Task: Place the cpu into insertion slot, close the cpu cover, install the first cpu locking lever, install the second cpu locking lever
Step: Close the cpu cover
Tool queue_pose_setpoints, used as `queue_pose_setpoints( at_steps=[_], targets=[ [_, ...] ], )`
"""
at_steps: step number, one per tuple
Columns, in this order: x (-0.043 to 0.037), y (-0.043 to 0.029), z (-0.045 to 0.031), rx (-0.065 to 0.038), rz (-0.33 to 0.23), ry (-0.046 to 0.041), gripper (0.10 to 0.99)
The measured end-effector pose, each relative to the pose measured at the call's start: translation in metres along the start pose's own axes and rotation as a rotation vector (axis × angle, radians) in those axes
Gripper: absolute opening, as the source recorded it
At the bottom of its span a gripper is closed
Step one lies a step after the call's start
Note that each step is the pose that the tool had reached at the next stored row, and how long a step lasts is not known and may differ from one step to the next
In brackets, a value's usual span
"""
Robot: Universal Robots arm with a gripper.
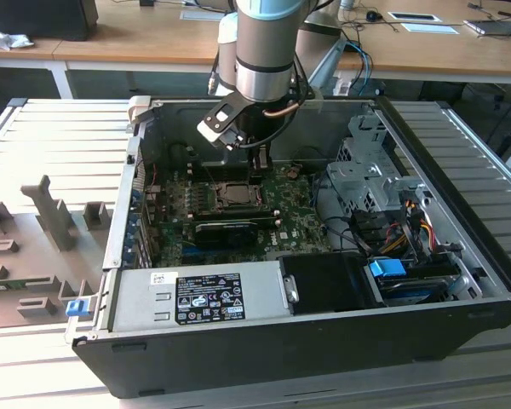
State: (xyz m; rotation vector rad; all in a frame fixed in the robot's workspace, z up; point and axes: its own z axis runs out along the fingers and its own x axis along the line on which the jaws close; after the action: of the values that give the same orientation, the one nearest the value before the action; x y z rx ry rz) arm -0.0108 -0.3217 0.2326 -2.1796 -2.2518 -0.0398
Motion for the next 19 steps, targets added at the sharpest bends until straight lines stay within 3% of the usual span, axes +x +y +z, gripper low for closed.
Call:
queue_pose_setpoints(
  at_steps=[6, 10, 19],
  targets=[
    [0.0001, -0.0019, 0.0, 0.0, 0.0, 0.0001, 0.106],
    [0.0004, -0.0118, -0.0001, 0.0, 0.0, 0.0001, 0.106],
    [0.0007, -0.0225, -0.0002, 0.0, 0.0, 0.0001, 0.106]
  ],
)
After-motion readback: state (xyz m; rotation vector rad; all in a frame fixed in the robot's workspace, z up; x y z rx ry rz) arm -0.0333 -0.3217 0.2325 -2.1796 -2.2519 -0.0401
